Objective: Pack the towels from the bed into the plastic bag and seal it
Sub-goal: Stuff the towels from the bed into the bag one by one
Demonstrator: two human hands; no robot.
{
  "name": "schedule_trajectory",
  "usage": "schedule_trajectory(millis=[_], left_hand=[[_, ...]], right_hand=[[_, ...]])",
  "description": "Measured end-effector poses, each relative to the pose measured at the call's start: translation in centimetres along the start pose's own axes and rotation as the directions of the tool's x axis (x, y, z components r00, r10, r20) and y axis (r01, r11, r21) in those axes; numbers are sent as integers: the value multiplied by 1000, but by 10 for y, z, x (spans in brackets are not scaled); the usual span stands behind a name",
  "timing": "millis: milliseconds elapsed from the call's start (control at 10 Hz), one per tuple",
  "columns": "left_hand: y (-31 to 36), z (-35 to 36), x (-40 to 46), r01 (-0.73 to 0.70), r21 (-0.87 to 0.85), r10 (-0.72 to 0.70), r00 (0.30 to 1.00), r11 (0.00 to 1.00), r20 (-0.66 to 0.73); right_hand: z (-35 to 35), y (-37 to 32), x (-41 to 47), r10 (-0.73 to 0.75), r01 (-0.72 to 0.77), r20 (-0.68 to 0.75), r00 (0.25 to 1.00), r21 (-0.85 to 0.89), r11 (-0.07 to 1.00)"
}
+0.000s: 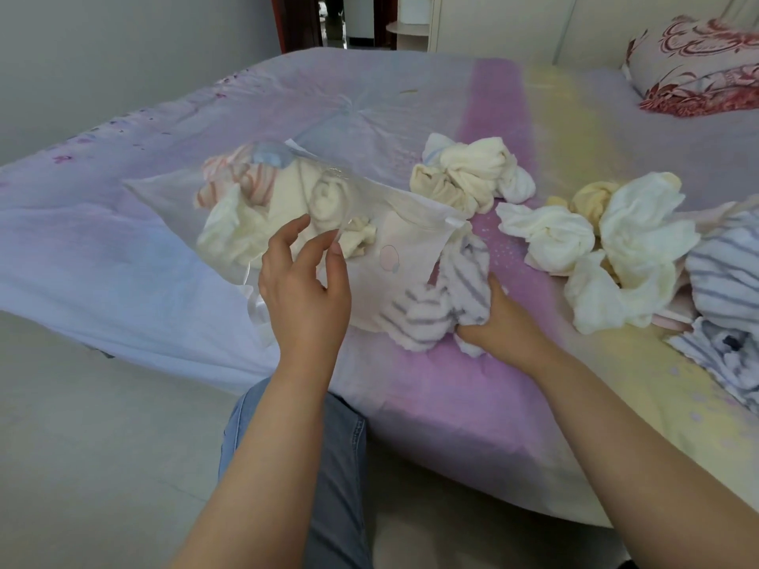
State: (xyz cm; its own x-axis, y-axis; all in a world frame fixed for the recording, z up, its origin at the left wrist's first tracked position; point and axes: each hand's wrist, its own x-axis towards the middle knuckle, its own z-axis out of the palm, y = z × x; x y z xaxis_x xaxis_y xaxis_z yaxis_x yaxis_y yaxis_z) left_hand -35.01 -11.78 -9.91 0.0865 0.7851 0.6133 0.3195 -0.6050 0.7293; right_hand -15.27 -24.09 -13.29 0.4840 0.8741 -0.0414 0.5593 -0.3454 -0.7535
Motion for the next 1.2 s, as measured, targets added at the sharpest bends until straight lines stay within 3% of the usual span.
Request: schedule_trajectory(millis=[100,200,300,400,500,600,700,800,900,1000,1100,1200], left_hand=[[11,-10,4,153,-97,-144,985,983,97],[14,-15,5,290,-141,-257,942,946,217],[13,-18,6,283,-151,-253,948,947,191],[13,-20,2,220,-118,-201,967,968,156],[8,-25,1,181,-93,-165,974,979,154],[3,-28,2,184,-97,-169,975,978,140],[5,-25,0,205,-118,-186,970,972,157],[7,-22,0,219,-142,-196,968,965,159],[9,-21,-1,218,-147,-197,970,965,145],[12,-23,0,203,-100,-187,972,974,144],[8,-27,2,120,-39,-115,986,992,120],[-1,-25,6,89,-23,-86,991,996,107]], right_hand=[[11,-29,-32,-87,119,-156,984,213,970],[37,-61,-38,-228,223,-353,908,-54,973],[61,-81,2,-272,202,-129,954,-396,896],[78,-77,41,-55,47,-1,998,-508,860],[88,-77,43,-198,63,-157,968,-607,792],[86,-69,26,-501,168,-351,791,-663,730],[75,-59,13,-386,264,-136,912,-525,809],[72,-59,28,-454,494,199,868,-439,751],[93,-82,60,-441,530,305,844,-343,776],[104,-123,78,-334,325,281,900,77,942],[105,-167,75,-137,-11,257,957,502,865],[108,-149,85,-296,347,233,927,-223,911]])
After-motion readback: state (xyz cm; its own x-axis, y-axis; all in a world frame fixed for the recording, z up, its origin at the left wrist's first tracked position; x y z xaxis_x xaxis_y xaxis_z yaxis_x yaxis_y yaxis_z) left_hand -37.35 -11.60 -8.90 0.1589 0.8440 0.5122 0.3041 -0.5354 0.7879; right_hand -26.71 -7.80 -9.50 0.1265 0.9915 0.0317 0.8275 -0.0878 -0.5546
